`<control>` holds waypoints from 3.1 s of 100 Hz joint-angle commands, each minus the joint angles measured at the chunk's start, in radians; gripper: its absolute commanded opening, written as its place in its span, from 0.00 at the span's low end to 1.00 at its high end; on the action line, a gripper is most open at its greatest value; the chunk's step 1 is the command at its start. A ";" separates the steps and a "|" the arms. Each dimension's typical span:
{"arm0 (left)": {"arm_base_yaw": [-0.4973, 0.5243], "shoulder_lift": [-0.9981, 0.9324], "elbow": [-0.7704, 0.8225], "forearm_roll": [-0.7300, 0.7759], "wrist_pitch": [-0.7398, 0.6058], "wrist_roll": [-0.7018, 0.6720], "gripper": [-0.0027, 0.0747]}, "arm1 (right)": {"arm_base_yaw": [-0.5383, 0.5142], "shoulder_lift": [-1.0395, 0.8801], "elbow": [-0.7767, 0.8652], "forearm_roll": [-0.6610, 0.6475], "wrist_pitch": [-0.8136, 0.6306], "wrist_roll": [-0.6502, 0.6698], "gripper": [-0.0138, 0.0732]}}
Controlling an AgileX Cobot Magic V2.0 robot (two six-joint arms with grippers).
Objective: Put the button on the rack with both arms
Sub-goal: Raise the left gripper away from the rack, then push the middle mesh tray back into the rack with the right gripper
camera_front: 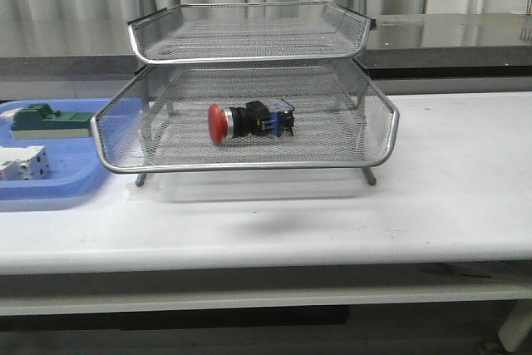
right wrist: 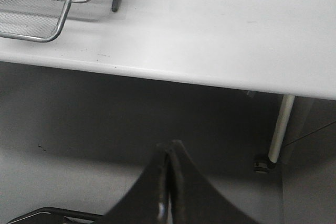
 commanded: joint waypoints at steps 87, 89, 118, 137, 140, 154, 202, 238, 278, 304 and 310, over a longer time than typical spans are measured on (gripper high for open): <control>0.002 0.007 -0.021 -0.014 -0.095 -0.009 0.01 | -0.004 0.008 -0.024 -0.006 -0.087 0.000 0.08; 0.002 0.007 -0.021 -0.014 -0.095 -0.009 0.01 | -0.004 0.008 -0.024 -0.001 -0.095 0.000 0.08; 0.002 0.007 -0.021 -0.014 -0.095 -0.009 0.01 | -0.004 0.108 -0.024 0.156 -0.188 -0.004 0.08; 0.002 0.007 -0.021 -0.014 -0.095 -0.009 0.01 | 0.001 0.298 -0.026 0.332 -0.189 -0.115 0.08; 0.002 0.007 -0.021 -0.014 -0.095 -0.009 0.01 | 0.001 0.328 -0.026 0.359 -0.190 -0.141 0.08; 0.002 0.007 -0.021 -0.014 -0.095 -0.009 0.01 | 0.001 0.463 -0.026 0.477 -0.205 -0.262 0.08; 0.002 0.007 -0.021 -0.014 -0.095 -0.009 0.01 | 0.311 0.780 -0.027 0.500 -0.476 -0.304 0.09; 0.002 0.007 -0.021 -0.014 -0.095 -0.009 0.01 | 0.494 1.002 -0.136 0.452 -0.568 -0.304 0.09; 0.002 0.007 -0.021 -0.014 -0.095 -0.009 0.01 | 0.539 1.147 -0.269 0.336 -0.585 -0.304 0.09; 0.002 0.007 -0.021 -0.014 -0.095 -0.009 0.01 | 0.536 1.197 -0.335 0.214 -0.616 -0.301 0.09; 0.002 0.007 -0.021 -0.014 -0.095 -0.009 0.01 | 0.536 1.210 -0.354 0.183 -0.619 -0.301 0.09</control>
